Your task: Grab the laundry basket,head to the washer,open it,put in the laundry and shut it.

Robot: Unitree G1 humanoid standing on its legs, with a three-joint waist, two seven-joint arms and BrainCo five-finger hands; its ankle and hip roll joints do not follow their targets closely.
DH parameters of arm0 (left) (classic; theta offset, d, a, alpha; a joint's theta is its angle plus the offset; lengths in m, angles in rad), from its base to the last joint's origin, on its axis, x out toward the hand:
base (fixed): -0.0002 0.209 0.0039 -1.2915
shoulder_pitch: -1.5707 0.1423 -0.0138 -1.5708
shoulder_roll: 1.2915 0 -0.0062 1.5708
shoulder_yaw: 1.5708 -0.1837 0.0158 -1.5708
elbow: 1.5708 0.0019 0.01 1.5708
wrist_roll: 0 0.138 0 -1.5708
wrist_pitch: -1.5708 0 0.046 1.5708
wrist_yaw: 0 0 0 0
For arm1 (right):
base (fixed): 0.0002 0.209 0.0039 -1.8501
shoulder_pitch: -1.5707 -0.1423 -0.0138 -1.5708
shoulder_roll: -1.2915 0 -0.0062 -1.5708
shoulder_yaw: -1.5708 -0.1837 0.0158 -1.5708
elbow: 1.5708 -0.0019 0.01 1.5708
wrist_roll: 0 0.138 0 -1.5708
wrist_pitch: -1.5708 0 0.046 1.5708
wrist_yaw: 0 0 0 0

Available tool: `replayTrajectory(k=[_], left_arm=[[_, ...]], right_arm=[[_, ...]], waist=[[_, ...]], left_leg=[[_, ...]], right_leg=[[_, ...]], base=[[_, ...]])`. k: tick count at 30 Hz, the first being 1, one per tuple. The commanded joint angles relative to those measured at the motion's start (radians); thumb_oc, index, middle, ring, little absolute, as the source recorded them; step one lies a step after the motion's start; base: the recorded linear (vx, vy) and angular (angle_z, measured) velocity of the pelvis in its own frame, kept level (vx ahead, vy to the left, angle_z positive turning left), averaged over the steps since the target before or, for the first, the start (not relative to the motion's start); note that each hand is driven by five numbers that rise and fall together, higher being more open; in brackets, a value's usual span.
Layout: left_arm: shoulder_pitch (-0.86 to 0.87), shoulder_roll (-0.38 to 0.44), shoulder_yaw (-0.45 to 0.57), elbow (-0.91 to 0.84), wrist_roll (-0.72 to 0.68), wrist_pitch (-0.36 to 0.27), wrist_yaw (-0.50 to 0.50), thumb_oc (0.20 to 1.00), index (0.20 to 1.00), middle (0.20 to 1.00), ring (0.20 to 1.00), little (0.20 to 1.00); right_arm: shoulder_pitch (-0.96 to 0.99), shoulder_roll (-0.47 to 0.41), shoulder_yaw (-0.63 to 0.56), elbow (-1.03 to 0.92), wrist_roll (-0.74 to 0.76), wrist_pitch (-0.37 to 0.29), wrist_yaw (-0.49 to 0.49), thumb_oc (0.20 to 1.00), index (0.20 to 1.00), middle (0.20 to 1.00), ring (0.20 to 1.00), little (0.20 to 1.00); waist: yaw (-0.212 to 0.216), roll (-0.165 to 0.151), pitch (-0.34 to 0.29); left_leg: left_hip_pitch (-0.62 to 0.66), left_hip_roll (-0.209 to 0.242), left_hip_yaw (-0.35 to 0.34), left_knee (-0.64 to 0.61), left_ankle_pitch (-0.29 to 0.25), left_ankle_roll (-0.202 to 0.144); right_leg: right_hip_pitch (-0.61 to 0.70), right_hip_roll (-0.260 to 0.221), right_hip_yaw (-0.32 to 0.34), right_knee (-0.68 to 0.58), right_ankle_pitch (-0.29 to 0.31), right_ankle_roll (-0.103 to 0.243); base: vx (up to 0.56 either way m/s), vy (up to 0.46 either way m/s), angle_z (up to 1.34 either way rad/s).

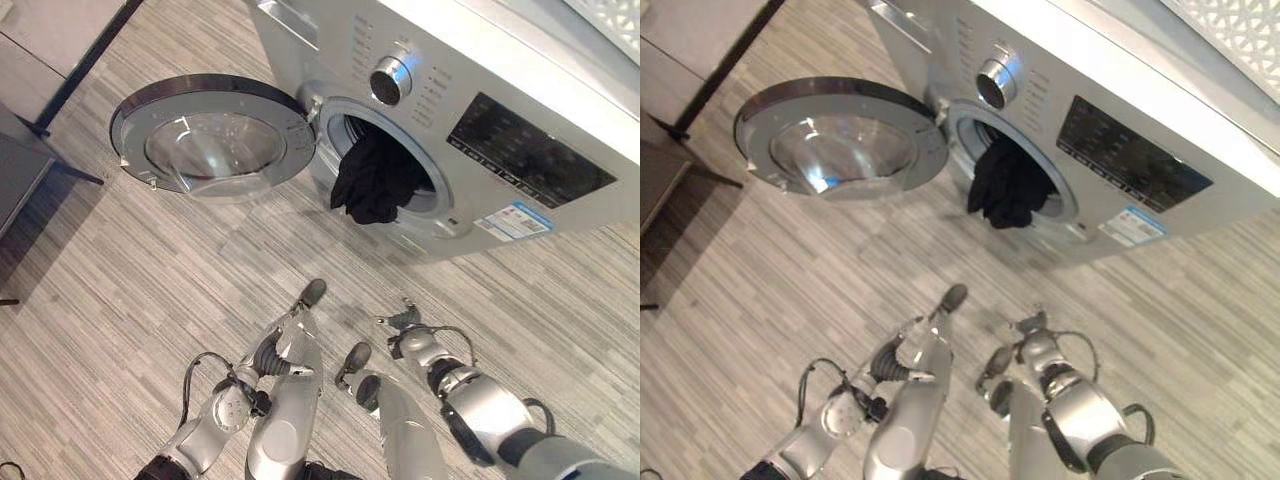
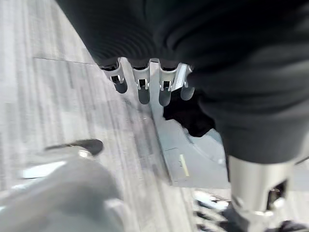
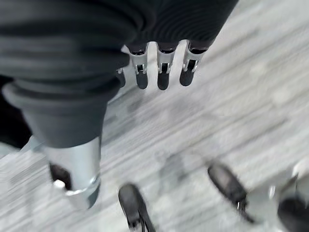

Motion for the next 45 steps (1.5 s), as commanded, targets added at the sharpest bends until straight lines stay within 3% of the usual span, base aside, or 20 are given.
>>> replayTrajectory(k=[1, 5, 11, 19, 22, 26, 28, 33, 45], left_arm=[[0.031, 0.034, -0.018, -0.123, -0.040, -0.033, -0.001, 1.000, 1.000, 1.000, 1.000, 1.000], [0.062, 0.063, 0.013, -0.137, -0.058, -0.032, 0.019, 1.000, 1.000, 1.000, 1.000, 1.000], [0.066, 0.078, 0.014, -0.153, -0.051, -0.024, 0.092, 1.000, 1.000, 1.000, 1.000, 1.000], [0.005, 0.073, -0.054, -0.156, -0.007, -0.003, 0.188, 1.000, 1.000, 1.000, 1.000, 1.000], [-0.033, 0.058, -0.084, -0.149, -0.005, 0.000, 0.206, 1.000, 1.000, 1.000, 1.000, 1.000], [-0.036, 0.056, -0.086, -0.147, -0.005, -0.001, 0.207, 1.000, 1.000, 1.000, 1.000, 1.000], [-0.112, 0.014, -0.136, -0.127, 0.000, 0.022, 0.227, 1.000, 1.000, 1.000, 1.000, 1.000], [-0.172, -0.034, -0.159, -0.088, -0.018, 0.022, 0.248, 1.000, 1.000, 1.000, 1.000, 1.000], [-0.222, -0.048, -0.179, -0.082, -0.015, 0.008, 0.266, 1.000, 1.000, 1.000, 1.000, 1.000]], right_arm=[[0.009, -0.001, -0.084, -0.010, 0.035, -0.006, -0.020, 1.000, 1.000, 1.000, 1.000, 1.000], [0.006, -0.015, -0.117, -0.026, 0.064, -0.008, -0.037, 1.000, 1.000, 1.000, 1.000, 1.000], [-0.069, -0.053, -0.170, -0.039, 0.130, -0.023, -0.100, 1.000, 1.000, 1.000, 1.000, 1.000], [-0.244, -0.180, -0.279, 0.001, 0.282, -0.036, -0.180, 1.000, 1.000, 1.000, 1.000, 1.000], [-0.275, -0.228, -0.300, 0.010, 0.318, -0.049, -0.200, 1.000, 1.000, 1.000, 1.000, 1.000], [-0.277, -0.230, -0.301, 0.011, 0.318, -0.049, -0.199, 1.000, 1.000, 1.000, 1.000, 1.000], [-0.325, -0.286, -0.382, 0.056, 0.479, -0.069, -0.240, 1.000, 1.000, 1.000, 1.000, 1.000], [-0.340, -0.260, -0.431, 0.094, 0.603, -0.094, -0.211, 1.000, 1.000, 1.000, 1.000, 1.000], [-0.428, -0.393, -0.409, 0.056, 0.630, -0.148, -0.204, 1.000, 1.000, 1.000, 1.000, 1.000]], waist=[[0.023, 0.039, 0.006], [0.027, 0.037, 0.001], [0.038, 0.041, 0.015], [0.077, 0.062, 0.041], [0.083, 0.068, 0.041], [0.084, 0.069, 0.041], [0.086, 0.081, 0.041], [0.089, 0.090, 0.041], [0.113, 0.114, 0.041]], left_leg=[[-0.005, -0.046, 0.098, -0.077, -0.005, 0.026], [-0.073, -0.100, 0.124, -0.011, -0.032, 0.042], [-0.121, -0.140, 0.135, 0.001, -0.039, 0.041], [-0.201, -0.184, 0.150, 0.010, -0.046, 0.054], [-0.223, -0.194, 0.145, 0.002, -0.044, 0.056], [-0.224, -0.194, 0.145, 0.003, -0.044, 0.056], [-0.244, -0.218, 0.144, -0.012, -0.041, 0.058], [-0.248, -0.229, 0.142, -0.024, -0.040, 0.061], [-0.289, -0.251, 0.132, -0.042, -0.035, 0.057]], right_leg=[[0.109, -0.111, 0.057, -0.033, -0.119, 0.131], [0.060, -0.160, 0.067, -0.022, -0.101, 0.139], [0.040, -0.186, 0.045, -0.049, -0.082, 0.151], [-0.033, -0.234, 0.021, -0.045, -0.057, 0.177], [-0.056, -0.241, 0.013, -0.046, -0.056, 0.181], [-0.057, -0.241, 0.012, -0.045, -0.056, 0.181], [-0.069, -0.259, 0.002, -0.068, -0.048, 0.186], [-0.067, -0.261, 0.007, -0.090, -0.045, 0.185], [-0.103, -0.260, -0.016, -0.092, -0.056, 0.193]], base=[[0.01, 0.217, 0.28], [0.04, 0.255, -0.27], [0.02, 0.072, 0.03], [0.00, 0.039, 0.02], [0.02, 0.014, 0.08], [0.01, -0.001, 0.15], [0.06, 0.025, 0.00], [0.04, 0.024, 0.12], [0.05, -0.008, 0.07]])
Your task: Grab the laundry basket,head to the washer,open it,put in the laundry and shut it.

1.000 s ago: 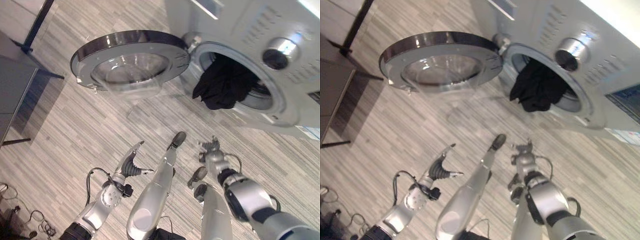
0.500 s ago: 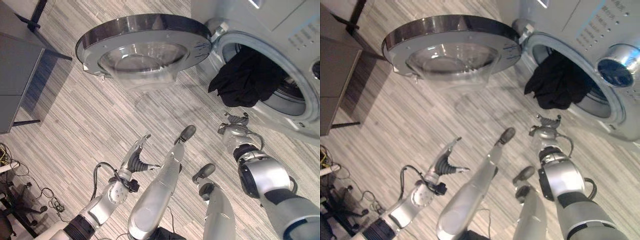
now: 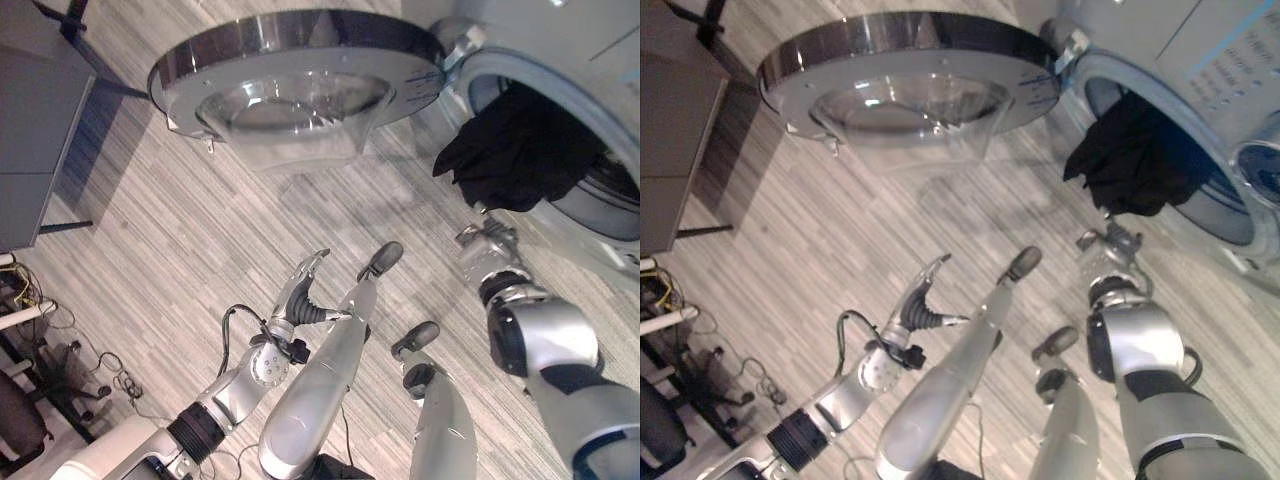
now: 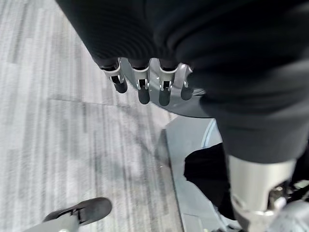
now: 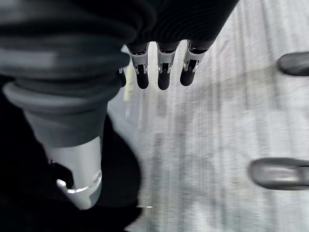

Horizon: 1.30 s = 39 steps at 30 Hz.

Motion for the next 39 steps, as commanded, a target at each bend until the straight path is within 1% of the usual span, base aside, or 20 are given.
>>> replayTrajectory(k=[1, 6, 10, 19, 24, 25, 27, 30, 31, 33, 39], left_arm=[[0.011, 0.013, -0.036, -0.045, 0.012, -0.031, 0.035, 1.000, 1.000, 1.000, 1.000, 1.000], [0.004, 0.018, -0.041, -0.039, 0.009, -0.034, 0.043, 1.000, 1.000, 1.000, 1.000, 1.000], [0.002, 0.027, -0.027, -0.047, 0.006, -0.043, 0.051, 1.000, 1.000, 1.000, 1.000, 1.000], [-0.006, 0.039, -0.020, -0.053, -0.002, -0.053, 0.043, 1.000, 1.000, 1.000, 1.000, 1.000], [-0.020, 0.051, -0.023, -0.063, -0.002, -0.060, 0.026, 1.000, 1.000, 1.000, 1.000, 1.000], [-0.023, 0.052, -0.024, -0.066, -0.004, -0.062, 0.021, 1.000, 1.000, 1.000, 1.000, 1.000], [-0.023, 0.056, -0.028, -0.070, -0.005, -0.063, 0.009, 1.000, 1.000, 1.000, 1.000, 1.000], [-0.028, 0.059, -0.038, -0.068, -0.007, -0.064, -0.010, 1.000, 1.000, 1.000, 1.000, 1.000], [-0.028, 0.058, -0.038, -0.068, -0.007, -0.064, -0.010, 1.000, 1.000, 1.000, 1.000, 1.000], [-0.030, 0.059, -0.032, -0.063, -0.013, -0.064, -0.016, 1.000, 1.000, 1.000, 1.000, 1.000], [-0.038, 0.066, -0.026, -0.058, -0.012, -0.065, -0.019, 1.000, 1.000, 1.000, 1.000, 1.000]], right_arm=[[0.049, -0.073, -0.002, -0.039, 0.017, -0.047, -0.014, 1.000, 1.000, 1.000, 1.000, 1.000], [-0.018, -0.153, 0.028, -0.057, 0.013, -0.056, -0.010, 1.000, 1.000, 1.000, 1.000, 1.000], [-0.063, -0.214, 0.067, -0.072, 0.013, -0.057, 0.031, 1.000, 1.000, 1.000, 1.000, 1.000], [-0.156, -0.270, 0.123, -0.102, 0.062, -0.089, 0.090, 1.000, 1.000, 1.000, 1.000, 1.000], [-0.207, -0.263, 0.178, -0.117, 0.081, -0.083, 0.155, 1.000, 1.000, 1.000, 1.000, 1.000], [-0.219, -0.258, 0.192, -0.119, 0.082, -0.081, 0.168, 0.947, 0.947, 0.947, 0.947, 0.947], [-0.247, -0.252, 0.220, -0.125, 0.079, -0.086, 0.181, 0.200, 0.200, 0.200, 0.200, 0.200], [-0.278, -0.249, 0.235, -0.145, 0.087, -0.107, 0.180, 0.200, 0.200, 0.200, 0.200, 0.200], [-0.278, -0.249, 0.236, -0.145, 0.087, -0.107, 0.180, 0.200, 0.200, 0.200, 0.200, 0.200], [-0.287, -0.253, 0.232, -0.171, 0.111, -0.128, 0.185, 0.200, 0.200, 0.200, 0.200, 0.200], [-0.297, -0.252, 0.232, -0.222, 0.132, -0.155, 0.187, 0.200, 0.200, 0.200, 0.200, 0.200]], waist=[[0.007, 0.068, 0.011], [0.012, 0.064, 0.011], [0.015, 0.063, 0.011], [0.025, 0.050, 0.011], [0.035, 0.041, 0.011], [0.037, 0.039, 0.011], [0.041, 0.034, 0.011], [0.044, 0.028, 0.011], [0.044, 0.028, 0.011], [0.041, 0.019, 0.011], [0.035, 0.002, 0.011]], left_leg=[[-0.061, -0.036, 0.065, -0.029, -0.055, 0.000], [-0.094, -0.045, 0.066, -0.021, -0.060, -0.001], [-0.113, -0.049, 0.067, -0.010, -0.066, -0.004], [-0.118, -0.048, 0.067, -0.015, -0.074, 0.000], [-0.109, -0.045, 0.072, -0.018, -0.079, 0.000], [-0.107, -0.044, 0.074, -0.018, -0.081, 0.001], [-0.104, -0.040, 0.079, -0.020, -0.083, 0.003], [-0.091, -0.034, 0.085, -0.027, -0.082, 0.004], [-0.090, -0.034, 0.085, -0.027, -0.082, 0.004], [-0.073, -0.032, 0.083, -0.034, -0.082, 0.003], [-0.047, -0.025, 0.088, -0.047, -0.083, 0.001]], right_leg=[[0.107, -0.048, 0.036, -0.096, -0.009, 0.015], [0.082, -0.047, 0.031, -0.090, -0.015, 0.015], [0.062, -0.044, 0.032, -0.078, -0.024, 0.013], [0.054, -0.041, 0.033, -0.089, -0.017, 0.022], [0.062, -0.040, 0.029, -0.099, -0.009, 0.030], [0.063, -0.040, 0.029, -0.102, -0.005, 0.033], [0.066, -0.040, 0.025, -0.106, 0.005, 0.040], [0.080, -0.039, 0.015, -0.117, 0.016, 0.049], [0.081, -0.038, 0.015, -0.118, 0.016, 0.049], [0.103, -0.035, 0.013, -0.137, 0.017, 0.048], [0.139, -0.028, 0.017, -0.176, 0.029, 0.051]], base=[[0.07, -0.010, 0.06], [0.06, -0.016, 0.07], [0.05, -0.009, 0.03], [0.03, -0.013, -0.01], [0.01, 0.017, -0.01], [0.01, 0.035, -0.03], [0.01, 0.029, -0.03], [0.01, -0.005, -0.07], [0.01, -0.014, -0.08], [0.00, -0.007, -0.02], [0.00, -0.006, -0.05]])
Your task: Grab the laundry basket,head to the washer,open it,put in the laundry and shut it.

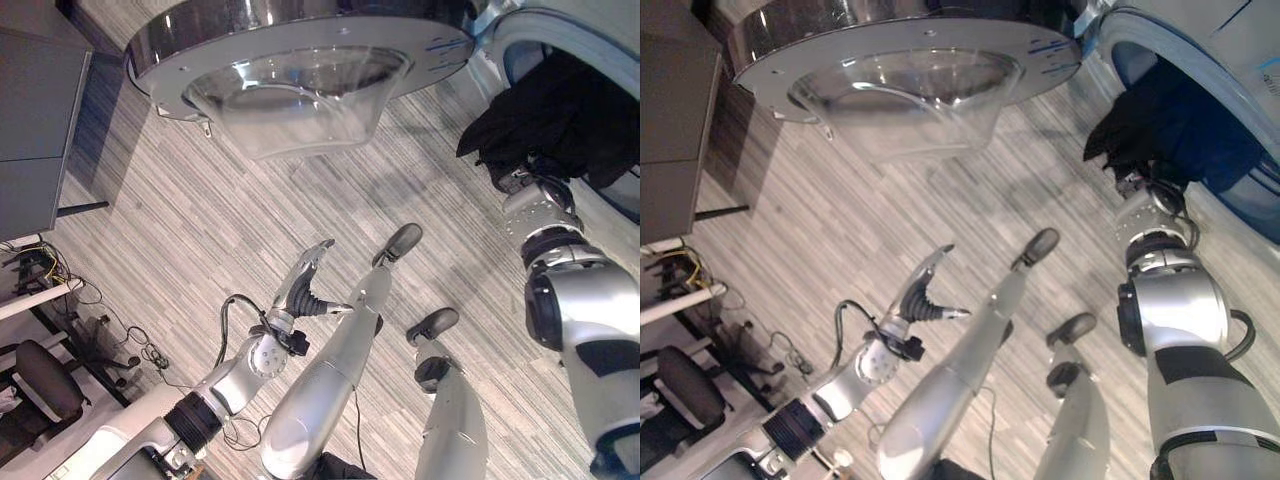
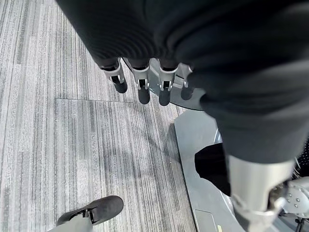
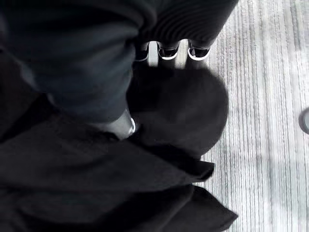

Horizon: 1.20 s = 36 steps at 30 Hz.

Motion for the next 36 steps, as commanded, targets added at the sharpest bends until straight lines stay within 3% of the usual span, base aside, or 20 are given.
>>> replayTrajectory(k=[1, 8, 13, 14, 15, 16, 17, 18, 19, 21, 23, 24, 28, 29, 31, 35, 36], left_arm=[[0.002, 0.033, -0.028, -0.044, -0.009, -0.035, -0.002, 1.000, 1.000, 1.000, 1.000, 1.000], [-0.024, 0.042, -0.031, -0.016, -0.037, -0.041, -0.023, 1.000, 1.000, 1.000, 1.000, 1.000], [0.005, 0.071, 0.002, -0.022, -0.066, -0.054, -0.035, 1.000, 1.000, 1.000, 1.000, 1.000], [0.027, 0.091, 0.016, -0.022, -0.072, -0.060, -0.047, 1.000, 1.000, 1.000, 1.000, 1.000], [0.028, 0.090, 0.015, -0.023, -0.073, -0.060, -0.049, 1.000, 1.000, 1.000, 1.000, 1.000], [0.037, 0.097, 0.020, -0.020, -0.074, -0.061, -0.054, 1.000, 1.000, 1.000, 1.000, 1.000], [0.055, 0.105, 0.037, -0.021, -0.071, -0.072, -0.061, 1.000, 1.000, 1.000, 1.000, 1.000], [0.060, 0.107, 0.044, -0.025, -0.069, -0.077, -0.054, 1.000, 1.000, 1.000, 1.000, 1.000], [0.061, 0.112, 0.046, -0.027, -0.067, -0.078, -0.051, 1.000, 1.000, 1.000, 1.000, 1.000], [0.049, 0.114, 0.054, -0.028, -0.064, -0.068, -0.042, 1.000, 1.000, 1.000, 1.000, 1.000], [0.044, 0.110, 0.057, -0.030, -0.067, -0.065, -0.041, 1.000, 1.000, 1.000, 1.000, 1.000], [0.042, 0.097, 0.067, -0.030, -0.072, -0.052, -0.038, 1.000, 1.000, 1.000, 1.000, 1.000], [0.039, 0.072, 0.078, -0.011, -0.068, -0.040, -0.028, 1.000, 1.000, 1.000, 1.000, 1.000], [0.034, 0.057, 0.089, 0.004, -0.058, -0.037, -0.016, 1.000, 1.000, 1.000, 1.000, 1.000], [0.038, 0.044, 0.105, 0.016, -0.044, -0.041, -0.007, 1.000, 1.000, 1.000, 1.000, 1.000], [0.043, 0.033, 0.117, 0.032, -0.022, -0.036, -0.003, 1.000, 1.000, 1.000, 1.000, 1.000], [0.044, 0.034, 0.116, 0.032, -0.022, -0.036, -0.003, 1.000, 1.000, 1.000, 1.000, 1.000]], right_arm=[[-0.178, -0.162, 0.115, -0.221, -0.013, -0.171, 0.053, 0.200, 0.200, 0.200, 0.200, 0.200], [-0.227, -0.198, 0.046, -0.334, 0.049, -0.283, -0.019, 0.200, 0.200, 0.200, 0.200, 0.200], [-0.235, -0.345, 0.014, -0.672, -0.060, -0.426, -0.109, 0.200, 0.200, 0.200, 0.200, 0.200], [-0.213, -0.409, 0.040, -0.772, -0.234, -0.409, -0.181, 0.200, 0.200, 0.200, 0.200, 0.200], [-0.210, -0.405, 0.039, -0.786, -0.258, -0.400, -0.203, 0.200, 0.200, 0.200, 0.200, 0.200], [-0.206, -0.436, 0.071, -0.795, -0.384, -0.337, -0.254, 0.200, 0.200, 0.200, 0.200, 0.200], [-0.210, -0.487, 0.157, -0.759, -0.553, -0.209, -0.295, 0.200, 0.200, 0.200, 0.200, 0.200], [-0.215, -0.493, 0.188, -0.695, -0.566, -0.168, -0.290, 0.683, 0.683, 0.683, 0.683, 0.683], [-0.216, -0.487, 0.214, -0.610, -0.557, -0.121, -0.270, 1.000, 1.000, 1.000, 1.000, 1.000], [-0.286, -0.432, 0.268, -0.393, -0.443, -0.078, -0.179, 1.000, 1.000, 1.000, 1.000, 1.000], [-0.296, -0.412, 0.258, -0.343, -0.388, -0.078, -0.158, 1.000, 1.000, 1.000, 1.000, 1.000], [-0.268, -0.355, 0.211, -0.312, -0.312, -0.092, -0.146, 1.000, 1.000, 1.000, 1.000, 1.000], [-0.159, -0.261, 0.118, -0.429, -0.263, -0.165, -0.160, 1.000, 1.000, 1.000, 1.000, 1.000], [-0.096, -0.230, 0.075, -0.558, -0.278, -0.228, -0.167, 1.000, 1.000, 1.000, 1.000, 1.000], [0.011, -0.195, 0.026, -0.717, -0.321, -0.278, -0.165, 1.000, 1.000, 1.000, 1.000, 1.000], [0.178, -0.047, -0.067, -0.890, -0.312, -0.347, -0.123, 1.000, 1.000, 1.000, 1.000, 1.000], [0.186, -0.045, -0.070, -0.896, -0.314, -0.345, -0.124, 1.000, 1.000, 1.000, 1.000, 1.000]], waist=[[0.021, -0.012, 0.007], [0.009, -0.074, -0.028], [0.008, -0.121, -0.063], [0.006, -0.138, -0.070], [0.007, -0.137, -0.071], [0.007, -0.144, -0.074], [0.006, -0.149, -0.072], [0.006, -0.150, -0.068], [0.007, -0.151, -0.065], [0.004, -0.155, -0.055], [-0.001, -0.153, -0.049], [-0.013, -0.153, -0.039], [-0.029, -0.147, -0.031], [-0.036, -0.144, -0.029], [-0.042, -0.140, -0.031], [-0.053, -0.131, -0.032], [-0.058, -0.138, -0.038]], left_leg=[[0.039, -0.025, 0.061, -0.064, -0.087, -0.003], [0.088, -0.010, 0.081, -0.056, -0.116, -0.005], [0.106, -0.008, 0.072, -0.059, -0.129, -0.006], [0.108, -0.010, 0.071, -0.059, -0.131, -0.006], [0.108, -0.011, 0.071, -0.059, -0.132, -0.006], [0.105, -0.013, 0.072, -0.059, -0.132, -0.006], [0.100, -0.015, 0.074, -0.058, -0.132, -0.005], [0.096, -0.016, 0.077, -0.056, -0.132, -0.006], [0.094, -0.015, 0.081, -0.056, -0.131, -0.007], [0.087, -0.005, 0.093, -0.060, -0.128, -0.009], [0.085, -0.003, 0.097, -0.062, -0.127, -0.010], [0.085, 0.003, 0.104, -0.068, -0.125, -0.009], [0.088, 0.005, 0.111, -0.068, -0.126, -0.006], [0.095, 0.004, 0.109, -0.069, -0.128, -0.004], [0.108, 0.002, 0.108, -0.071, -0.129, 0.000], [0.119, 0.009, 0.117, -0.064, -0.107, 0.011], [0.128, 0.010, 0.114, -0.072, -0.128, 0.008]], right_leg=[[0.204, -0.029, 0.015, -0.137, 0.010, 0.024], [0.324, -0.023, 0.037, -0.272, 0.072, 0.046], [0.381, -0.031, 0.044, -0.341, 0.114, 0.062], [0.392, -0.034, 0.046, -0.355, 0.123, 0.064], [0.392, -0.034, 0.047, -0.357, 0.124, 0.065], [0.393, -0.037, 0.047, -0.362, 0.128, 0.065], [0.392, -0.040, 0.052, -0.368, 0.138, 0.065], [0.391, -0.041, 0.054, -0.370, 0.143, 0.065], [0.390, -0.042, 0.055, -0.373, 0.148, 0.065], [0.388, -0.039, 0.059, -0.385, 0.160, 0.067], [0.386, -0.038, 0.061, -0.389, 0.166, 0.067], [0.387, -0.035, 0.068, -0.397, 0.174, 0.066], [0.389, -0.033, 0.074, -0.398, 0.179, 0.067], [0.388, -0.035, 0.075, -0.397, 0.180, 0.069], [0.388, -0.035, 0.077, -0.392, 0.180, 0.070], [0.381, -0.039, 0.079, -0.389, 0.206, 0.080], [0.389, -0.037, 0.089, -0.392, 0.192, 0.079]], base=[[-0.02, 0.013, -0.07], [0.01, -0.016, -0.20], [0.05, -0.044, -0.17], [0.05, -0.040, -0.10], [0.03, -0.025, -0.08], [0.00, 0.006, -0.06], [-0.02, 0.011, -0.08], [-0.04, 0.026, -0.10], [-0.04, 0.026, -0.11], [-0.05, 0.012, -0.09], [-0.01, -0.001, -0.02], [0.00, 0.000, 0.00], [-0.01, 0.002, -0.06], [0.00, -0.001, -0.03], [0.00, 0.000, 0.00], [-0.03, 0.029, 0.01], [-0.10, 0.107, 0.07]])
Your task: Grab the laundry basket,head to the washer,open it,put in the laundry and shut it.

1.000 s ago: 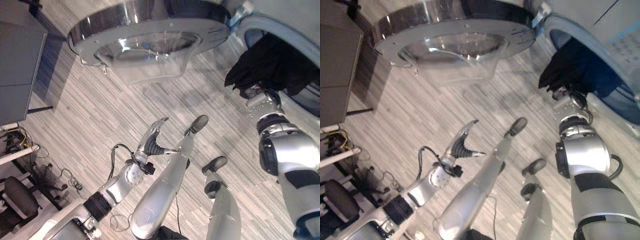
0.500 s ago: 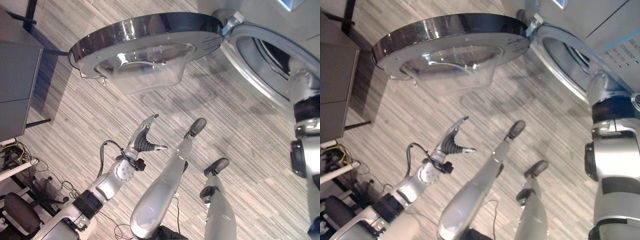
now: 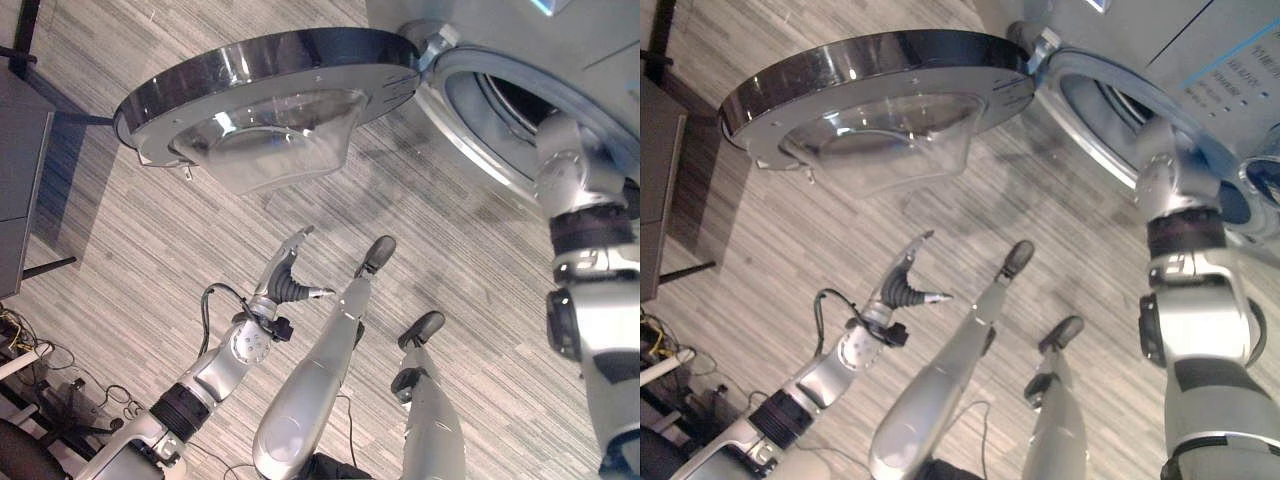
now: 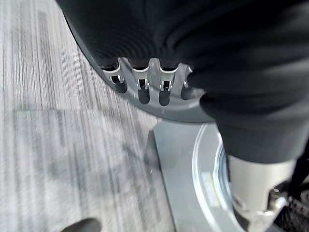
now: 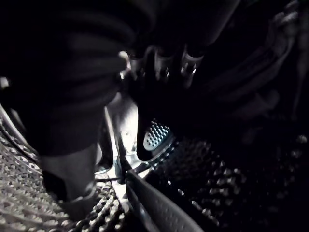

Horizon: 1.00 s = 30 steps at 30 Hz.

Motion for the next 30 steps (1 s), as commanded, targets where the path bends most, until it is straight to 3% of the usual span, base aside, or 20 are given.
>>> replayTrajectory(k=[1, 4, 5, 9, 10, 11, 13, 18, 22, 26, 30], left_arm=[[0.064, -0.009, 0.005, 0.023, 0.025, -0.015, 0.014, 1.000, 1.000, 1.000, 1.000, 1.000], [0.098, -0.019, 0.026, 0.029, 0.020, -0.006, -0.012, 1.000, 1.000, 1.000, 1.000, 1.000], [0.118, -0.024, 0.039, 0.040, 0.022, 0.004, -0.024, 1.000, 1.000, 1.000, 1.000, 1.000], [0.188, -0.043, 0.094, 0.062, 0.009, 0.014, -0.044, 1.000, 1.000, 1.000, 1.000, 1.000], [0.192, -0.043, 0.095, 0.061, 0.009, 0.014, -0.045, 1.000, 1.000, 1.000, 1.000, 1.000], [0.229, -0.037, 0.135, 0.063, 0.004, 0.015, -0.052, 1.000, 1.000, 1.000, 1.000, 1.000], [0.260, -0.027, 0.162, 0.065, 0.004, 0.015, -0.060, 1.000, 1.000, 1.000, 1.000, 1.000], [0.316, -0.026, 0.218, 0.083, -0.033, 0.018, -0.098, 1.000, 1.000, 1.000, 1.000, 1.000], [0.336, -0.028, 0.262, 0.120, -0.065, 0.020, -0.107, 1.000, 1.000, 1.000, 1.000, 1.000], [0.384, -0.046, 0.351, 0.179, -0.133, 0.034, -0.116, 1.000, 1.000, 1.000, 1.000, 1.000], [0.425, -0.061, 0.370, 0.216, -0.154, 0.043, -0.143, 1.000, 1.000, 1.000, 1.000, 1.000]], right_arm=[[0.097, 0.061, -0.013, -0.141, -0.019, -0.137, 0.078, 1.000, 1.000, 1.000, 1.000, 1.000], [0.266, 0.178, 0.002, -0.232, -0.050, -0.108, 0.134, 1.000, 1.000, 1.000, 1.000, 1.000], [0.376, 0.260, 0.034, -0.269, -0.068, -0.080, 0.163, 1.000, 1.000, 1.000, 1.000, 1.000], [0.659, 0.344, 0.121, -0.313, -0.139, -0.001, 0.245, 1.000, 1.000, 1.000, 1.000, 1.000], [0.664, 0.345, 0.123, -0.316, -0.140, 0.000, 0.245, 1.000, 1.000, 1.000, 1.000, 1.000], [0.793, 0.344, 0.162, -0.323, -0.160, 0.040, 0.304, 1.000, 1.000, 1.000, 1.000, 1.000], [0.885, 0.319, 0.193, -0.323, -0.205, 0.079, 0.349, 1.000, 1.000, 1.000, 1.000, 1.000], [1.024, 0.295, 0.241, -0.229, -0.262, 0.167, 0.433, 1.000, 1.000, 1.000, 1.000, 1.000], [1.098, 0.273, 0.215, -0.190, -0.283, 0.200, 0.468, 1.000, 1.000, 1.000, 1.000, 1.000], [1.173, 0.245, 0.065, -0.196, -0.240, 0.207, 0.472, 1.000, 1.000, 1.000, 1.000, 1.000], [1.130, 0.202, -0.067, -0.240, -0.256, 0.185, 0.406, 1.000, 1.000, 1.000, 1.000, 1.000]], waist=[[0.005, -0.053, -0.046], [-0.024, -0.068, -0.065], [-0.047, -0.078, -0.075], [-0.107, -0.112, -0.119], [-0.108, -0.113, -0.121], [-0.141, -0.132, -0.150], [-0.163, -0.142, -0.177], [-0.213, -0.148, -0.243], [-0.244, -0.146, -0.276], [-0.304, -0.138, -0.331], [-0.319, -0.123, -0.372]], left_leg=[[0.004, 0.008, 0.008, 0.016, -0.130, -0.024], [0.031, 0.028, 0.023, 0.022, -0.136, -0.019], [0.050, 0.040, 0.035, 0.031, -0.144, -0.015], [0.111, 0.068, 0.056, 0.054, -0.176, -0.003], [0.112, 0.068, 0.056, 0.054, -0.176, -0.003], [0.152, 0.075, 0.065, 0.068, -0.193, 0.007], [0.192, 0.083, 0.071, 0.071, -0.204, 0.010], [0.282, 0.092, 0.086, 0.061, -0.214, 0.014], [0.334, 0.101, 0.097, 0.053, -0.225, 0.015], [0.425, 0.115, 0.145, 0.080, -0.288, 0.027], [0.502, 0.108, 0.186, 0.095, -0.335, 0.066]], right_leg=[[0.197, -0.037, 0.033, -0.088, 0.005, -0.002], [0.210, -0.039, 0.052, -0.094, 0.028, 0.001], [0.220, -0.040, 0.064, -0.093, 0.040, 0.001], [0.247, -0.046, 0.098, -0.086, 0.068, 0.008], [0.248, -0.046, 0.099, -0.086, 0.068, 0.008], [0.269, -0.051, 0.116, -0.079, 0.091, 0.014], [0.287, -0.053, 0.125, -0.073, 0.100, 0.018], [0.327, -0.060, 0.137, -0.064, 0.135, 0.025], [0.341, -0.060, 0.160, -0.067, 0.149, 0.027], [0.381, -0.071, 0.224, -0.078, 0.171, 0.037], [0.391, -0.098, 0.291, -0.037, 0.255, 0.060]], base=[[-0.05, 0.064, 0.03], [-0.07, 0.085, -0.16], [-0.05, 0.066, -0.29], [-0.01, 0.076, -0.27], [0.05, 0.034, -0.45], [0.06, 0.039, -0.46], [0.07, 0.034, -0.25], [0.05, 0.000, -0.15], [0.05, 0.019, -0.18], [0.10, 0.062, -0.32], [0.10, 0.098, -0.63]])
